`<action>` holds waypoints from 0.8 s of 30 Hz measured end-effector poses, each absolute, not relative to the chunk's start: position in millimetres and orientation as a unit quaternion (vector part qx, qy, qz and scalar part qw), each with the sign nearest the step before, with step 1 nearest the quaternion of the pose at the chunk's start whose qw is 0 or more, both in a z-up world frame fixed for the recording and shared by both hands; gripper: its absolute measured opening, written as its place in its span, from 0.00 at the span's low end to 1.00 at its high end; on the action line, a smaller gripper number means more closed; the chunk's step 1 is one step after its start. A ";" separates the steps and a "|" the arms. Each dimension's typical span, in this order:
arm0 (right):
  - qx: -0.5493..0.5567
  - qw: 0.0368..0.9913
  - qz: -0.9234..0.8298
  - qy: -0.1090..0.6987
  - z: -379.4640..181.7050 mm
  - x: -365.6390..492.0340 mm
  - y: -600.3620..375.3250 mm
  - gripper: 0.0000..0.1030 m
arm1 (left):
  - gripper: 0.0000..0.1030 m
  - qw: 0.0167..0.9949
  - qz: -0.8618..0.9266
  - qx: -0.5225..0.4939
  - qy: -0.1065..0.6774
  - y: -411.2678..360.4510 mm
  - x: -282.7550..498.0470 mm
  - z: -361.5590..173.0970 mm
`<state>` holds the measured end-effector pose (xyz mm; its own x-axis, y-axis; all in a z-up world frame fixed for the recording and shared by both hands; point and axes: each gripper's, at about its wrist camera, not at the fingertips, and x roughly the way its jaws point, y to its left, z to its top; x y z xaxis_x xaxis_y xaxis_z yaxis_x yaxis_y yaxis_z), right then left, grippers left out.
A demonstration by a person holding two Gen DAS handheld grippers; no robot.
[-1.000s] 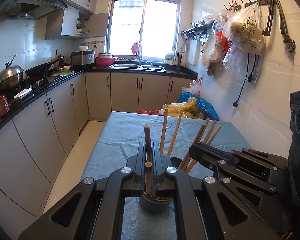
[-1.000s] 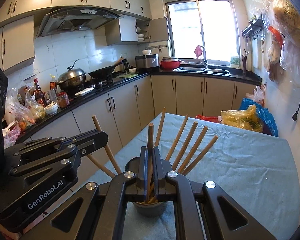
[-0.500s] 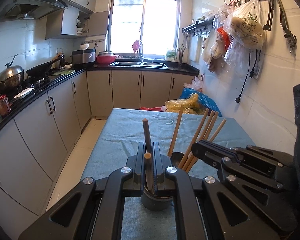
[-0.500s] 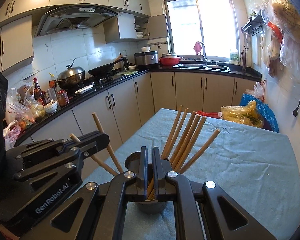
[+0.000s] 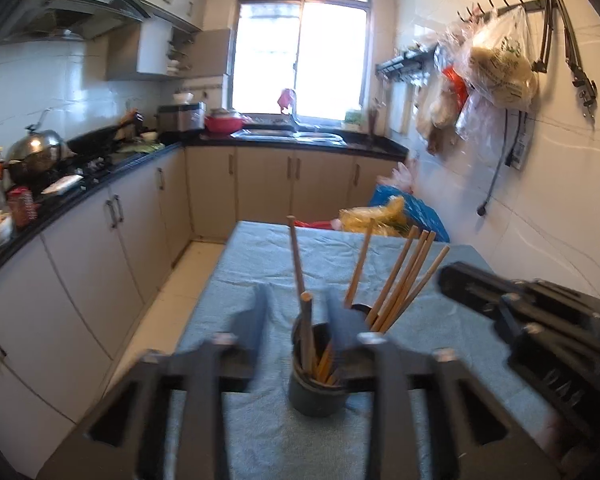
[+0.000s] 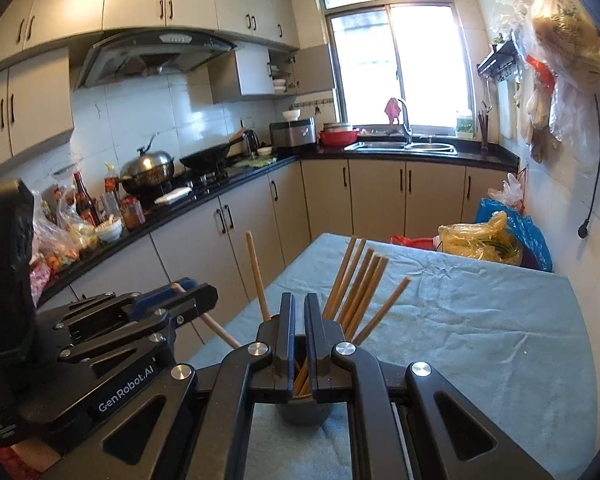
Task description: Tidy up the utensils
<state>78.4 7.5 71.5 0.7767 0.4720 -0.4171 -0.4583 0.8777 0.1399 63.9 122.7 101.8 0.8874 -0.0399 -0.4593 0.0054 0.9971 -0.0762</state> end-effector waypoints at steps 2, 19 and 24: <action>0.021 0.946 0.238 0.219 73.9 65.8 -3.8 0.31 | 0.55 0.975 0.010 -0.037 0.221 124.2 46.9 102.2; -0.013 0.938 0.154 0.311 -26.5 -21.2 -43.7 0.73 | 0.89 0.951 0.110 -0.002 0.291 113.6 -39.0 13.1; -0.027 0.939 0.160 0.304 -27.4 -25.0 -37.9 0.76 | 0.89 0.948 0.103 0.006 0.301 106.1 -38.8 6.2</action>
